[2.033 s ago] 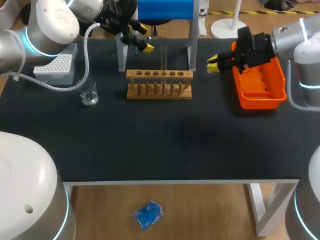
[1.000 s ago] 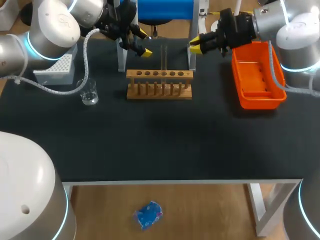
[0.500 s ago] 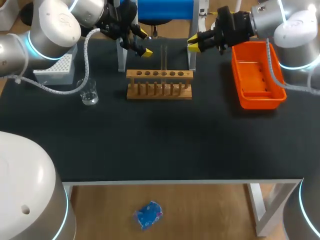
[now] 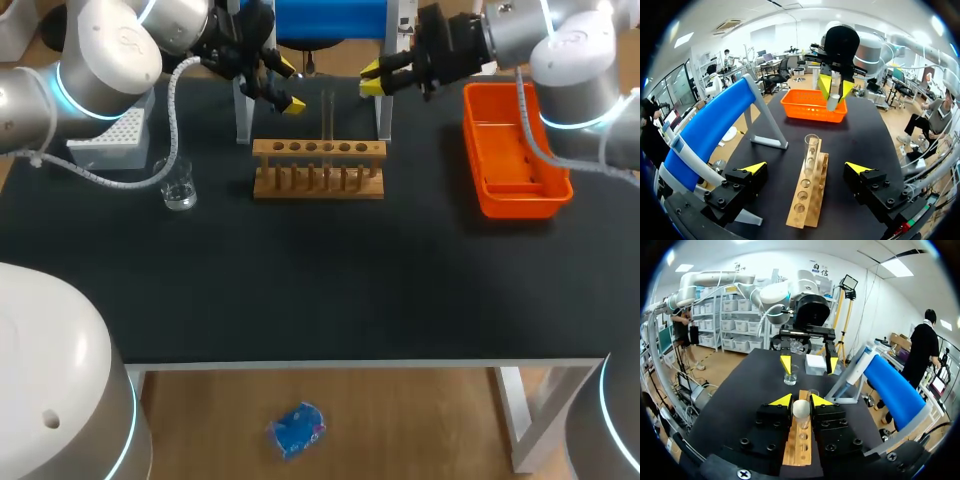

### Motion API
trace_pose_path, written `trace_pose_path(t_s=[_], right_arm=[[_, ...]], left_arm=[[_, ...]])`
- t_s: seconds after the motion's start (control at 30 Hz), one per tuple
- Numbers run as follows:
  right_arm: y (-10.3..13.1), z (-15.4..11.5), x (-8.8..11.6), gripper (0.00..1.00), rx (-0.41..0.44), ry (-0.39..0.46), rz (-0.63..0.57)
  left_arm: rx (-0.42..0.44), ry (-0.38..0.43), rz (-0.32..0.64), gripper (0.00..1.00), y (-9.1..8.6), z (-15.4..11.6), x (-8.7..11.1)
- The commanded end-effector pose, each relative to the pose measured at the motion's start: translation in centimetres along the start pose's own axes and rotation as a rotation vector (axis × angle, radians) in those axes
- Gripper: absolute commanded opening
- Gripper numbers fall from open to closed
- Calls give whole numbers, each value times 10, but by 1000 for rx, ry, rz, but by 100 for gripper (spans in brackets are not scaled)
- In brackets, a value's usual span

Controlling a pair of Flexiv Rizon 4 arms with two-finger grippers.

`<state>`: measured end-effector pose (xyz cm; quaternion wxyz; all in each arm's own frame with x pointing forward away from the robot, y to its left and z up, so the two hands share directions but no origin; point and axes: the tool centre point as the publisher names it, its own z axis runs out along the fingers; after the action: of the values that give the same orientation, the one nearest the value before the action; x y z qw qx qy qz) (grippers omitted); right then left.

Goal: Invert the test tube, pick up the pipette, mount the tip to pipette, aspirate from beaker and dispense into the tube, eject the tip, return the pipette, and cap with the stopper.

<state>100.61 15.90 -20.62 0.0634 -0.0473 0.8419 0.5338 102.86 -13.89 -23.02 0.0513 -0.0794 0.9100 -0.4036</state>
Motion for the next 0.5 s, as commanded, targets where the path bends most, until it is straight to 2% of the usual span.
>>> trace_pose_path(t_s=[0.03,0.5], right_arm=[[4,13,-12,0,2,26,-16],[15,36,-23,0,1,64,-64]], left_arm=[[1,2,0,100,0,1,-1],[1,2,0,100,0,1,-1]])
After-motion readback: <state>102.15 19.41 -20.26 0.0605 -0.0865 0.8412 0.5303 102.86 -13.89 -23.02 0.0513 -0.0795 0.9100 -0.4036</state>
